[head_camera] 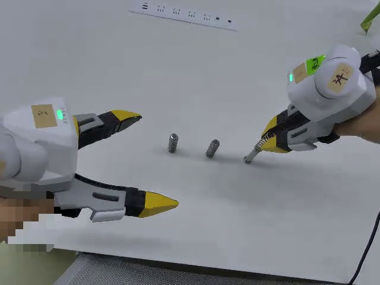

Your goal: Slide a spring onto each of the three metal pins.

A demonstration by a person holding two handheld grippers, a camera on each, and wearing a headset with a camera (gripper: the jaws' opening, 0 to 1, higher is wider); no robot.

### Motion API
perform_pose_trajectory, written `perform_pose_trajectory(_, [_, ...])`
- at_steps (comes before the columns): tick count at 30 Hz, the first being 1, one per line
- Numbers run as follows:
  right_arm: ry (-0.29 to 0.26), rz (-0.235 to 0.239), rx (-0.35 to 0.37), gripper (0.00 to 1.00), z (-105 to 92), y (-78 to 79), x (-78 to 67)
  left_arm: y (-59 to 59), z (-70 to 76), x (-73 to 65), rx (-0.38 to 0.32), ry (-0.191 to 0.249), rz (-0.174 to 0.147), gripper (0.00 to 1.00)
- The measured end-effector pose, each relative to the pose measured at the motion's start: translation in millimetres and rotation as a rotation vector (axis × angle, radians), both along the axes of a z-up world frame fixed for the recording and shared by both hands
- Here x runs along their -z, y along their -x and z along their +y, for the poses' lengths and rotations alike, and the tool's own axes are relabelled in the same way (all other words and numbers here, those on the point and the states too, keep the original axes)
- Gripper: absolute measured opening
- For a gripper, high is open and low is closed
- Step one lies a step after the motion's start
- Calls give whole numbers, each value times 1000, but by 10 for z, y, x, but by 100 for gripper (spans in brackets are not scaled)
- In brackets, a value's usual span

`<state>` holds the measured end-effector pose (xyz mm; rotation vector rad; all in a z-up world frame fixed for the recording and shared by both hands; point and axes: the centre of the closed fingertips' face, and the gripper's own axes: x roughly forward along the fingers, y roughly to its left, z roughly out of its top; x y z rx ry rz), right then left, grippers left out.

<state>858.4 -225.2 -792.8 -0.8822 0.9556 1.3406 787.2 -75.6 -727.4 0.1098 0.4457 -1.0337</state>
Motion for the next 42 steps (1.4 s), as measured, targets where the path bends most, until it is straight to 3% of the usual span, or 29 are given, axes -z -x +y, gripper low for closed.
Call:
perform_pose_trajectory(16, [-3, 1, -1, 12, 17, 13, 119, -13, -26, 11, 1, 10, 5, 92])
perform_pose_trajectory(42, [3, 1, -4, 12, 52, 44, 469, 10, -26, 25, 0, 17, 13, 91])
